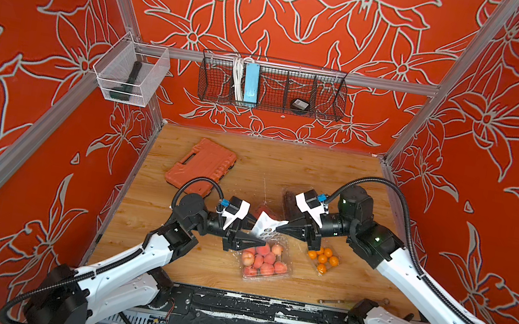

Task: Label fruit boxes
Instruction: Adjust the label sticker.

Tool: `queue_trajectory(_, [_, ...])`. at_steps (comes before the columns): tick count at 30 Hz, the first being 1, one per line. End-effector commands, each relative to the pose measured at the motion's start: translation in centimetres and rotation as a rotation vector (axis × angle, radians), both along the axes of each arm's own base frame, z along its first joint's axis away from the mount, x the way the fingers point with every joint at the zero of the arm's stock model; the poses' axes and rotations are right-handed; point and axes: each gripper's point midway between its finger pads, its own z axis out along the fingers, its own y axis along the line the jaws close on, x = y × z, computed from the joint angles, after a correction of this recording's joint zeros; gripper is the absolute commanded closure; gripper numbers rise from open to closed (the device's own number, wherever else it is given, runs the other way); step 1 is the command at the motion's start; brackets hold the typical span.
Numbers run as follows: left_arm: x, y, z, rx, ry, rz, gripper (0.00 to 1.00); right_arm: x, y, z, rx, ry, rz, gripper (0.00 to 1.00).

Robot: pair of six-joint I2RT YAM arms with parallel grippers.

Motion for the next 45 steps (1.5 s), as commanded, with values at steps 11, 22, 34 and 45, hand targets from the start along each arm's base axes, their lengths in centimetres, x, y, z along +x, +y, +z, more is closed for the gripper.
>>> queue_trajectory(11, [-1.8, 0.4, 1.8, -0.05, -0.078, 0.006, 0.53, 2.0, 0.2, -0.3, -0.026, -0.006, -0.082, 1.0])
queue_trajectory(22, [-0.2, 1.9, 3.0, -0.105, -0.085, 0.13, 0.75, 2.3, 0.2, -0.6, -0.038, 0.002, -0.094, 1.0])
queue_trajectory(34, [0.1, 2.1, 3.1, -0.123, -0.069, 0.138, 1.0, 2.6, 0.2, -0.9, -0.043, 0.002, -0.11, 1.0])
queue_trajectory(45, [0.2, 2.8, 3.6, -0.183, -0.035, 0.183, 1.0, 2.9, 0.1, 0.1, 0.096, 0.013, -0.145, 0.69])
